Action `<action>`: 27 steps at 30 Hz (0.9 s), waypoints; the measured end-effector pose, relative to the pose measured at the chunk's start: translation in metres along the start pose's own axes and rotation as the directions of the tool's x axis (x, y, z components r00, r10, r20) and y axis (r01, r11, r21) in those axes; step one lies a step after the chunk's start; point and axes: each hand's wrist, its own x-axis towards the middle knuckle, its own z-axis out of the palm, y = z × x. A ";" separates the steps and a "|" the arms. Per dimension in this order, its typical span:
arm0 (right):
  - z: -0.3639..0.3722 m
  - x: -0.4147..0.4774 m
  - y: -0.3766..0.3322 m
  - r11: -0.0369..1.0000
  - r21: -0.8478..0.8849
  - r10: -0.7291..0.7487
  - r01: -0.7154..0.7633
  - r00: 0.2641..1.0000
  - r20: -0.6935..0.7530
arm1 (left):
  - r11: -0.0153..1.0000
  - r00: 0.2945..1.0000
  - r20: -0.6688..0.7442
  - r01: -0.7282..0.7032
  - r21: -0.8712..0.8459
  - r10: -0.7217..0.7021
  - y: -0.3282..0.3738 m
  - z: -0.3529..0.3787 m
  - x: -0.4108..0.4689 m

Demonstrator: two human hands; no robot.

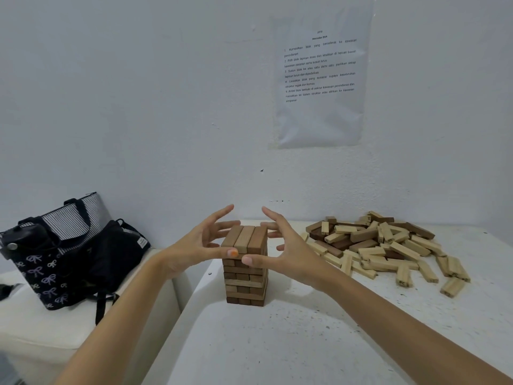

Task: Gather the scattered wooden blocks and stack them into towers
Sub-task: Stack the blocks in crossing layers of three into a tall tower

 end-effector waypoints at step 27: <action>-0.159 -0.101 -0.011 0.987 -0.159 -0.054 -0.002 0.937 -0.345 | 0.936 0.938 -0.117 -0.304 0.178 0.327 0.129 0.140 0.043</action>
